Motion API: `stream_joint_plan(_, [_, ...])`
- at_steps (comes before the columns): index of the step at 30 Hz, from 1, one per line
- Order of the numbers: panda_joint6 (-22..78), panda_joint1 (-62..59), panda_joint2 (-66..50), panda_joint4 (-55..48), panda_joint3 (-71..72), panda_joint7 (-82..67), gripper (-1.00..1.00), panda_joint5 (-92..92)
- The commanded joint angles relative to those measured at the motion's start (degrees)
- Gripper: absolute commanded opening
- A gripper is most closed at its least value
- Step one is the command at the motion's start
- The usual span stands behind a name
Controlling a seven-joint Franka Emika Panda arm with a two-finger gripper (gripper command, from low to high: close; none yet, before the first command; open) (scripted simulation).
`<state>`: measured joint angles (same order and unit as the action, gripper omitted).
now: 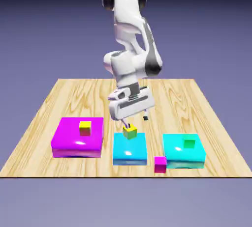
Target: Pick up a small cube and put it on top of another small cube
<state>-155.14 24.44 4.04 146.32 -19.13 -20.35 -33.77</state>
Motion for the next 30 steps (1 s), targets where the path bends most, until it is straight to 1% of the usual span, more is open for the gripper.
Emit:
stream_joint_plan(1, [0.7,0.8,-1.1,-0.6,-0.8,-2.5,0.00,-1.3])
stream_joint_plan(26, [19.5,24.3,-29.5,-15.1,-19.7,-64.8,0.00,-34.8])
stream_joint_plan(28, [20.0,25.0,-30.4,-15.6,-20.3,-66.7,0.00,-35.8])
stream_joint_plan(30, [19.5,23.9,-34.5,-17.5,-17.7,-69.1,0.00,-40.2])
